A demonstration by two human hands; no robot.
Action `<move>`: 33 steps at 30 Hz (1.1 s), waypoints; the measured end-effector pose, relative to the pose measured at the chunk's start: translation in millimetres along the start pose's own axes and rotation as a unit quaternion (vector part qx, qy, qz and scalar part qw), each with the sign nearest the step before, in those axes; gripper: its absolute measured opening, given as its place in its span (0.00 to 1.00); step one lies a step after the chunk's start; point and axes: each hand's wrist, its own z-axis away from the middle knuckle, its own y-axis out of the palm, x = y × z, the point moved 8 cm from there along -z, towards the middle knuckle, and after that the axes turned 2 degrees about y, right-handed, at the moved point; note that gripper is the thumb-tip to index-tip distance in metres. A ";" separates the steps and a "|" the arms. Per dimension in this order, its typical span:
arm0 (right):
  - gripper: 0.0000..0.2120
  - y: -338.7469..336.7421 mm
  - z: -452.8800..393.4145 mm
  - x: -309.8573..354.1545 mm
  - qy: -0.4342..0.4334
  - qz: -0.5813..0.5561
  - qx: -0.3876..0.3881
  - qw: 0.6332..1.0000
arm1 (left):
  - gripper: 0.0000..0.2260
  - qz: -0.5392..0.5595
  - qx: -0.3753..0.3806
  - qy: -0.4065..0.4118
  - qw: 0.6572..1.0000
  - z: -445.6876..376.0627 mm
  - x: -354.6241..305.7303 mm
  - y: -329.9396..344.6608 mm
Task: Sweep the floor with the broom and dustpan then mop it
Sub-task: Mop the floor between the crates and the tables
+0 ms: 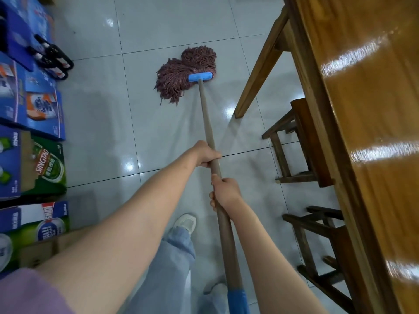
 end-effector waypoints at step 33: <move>0.11 61.2 173.4 -324.3 0.031 -0.024 0.043 0.998 | 0.17 -0.047 -0.008 -0.031 0.998 224.7 275.7 97.7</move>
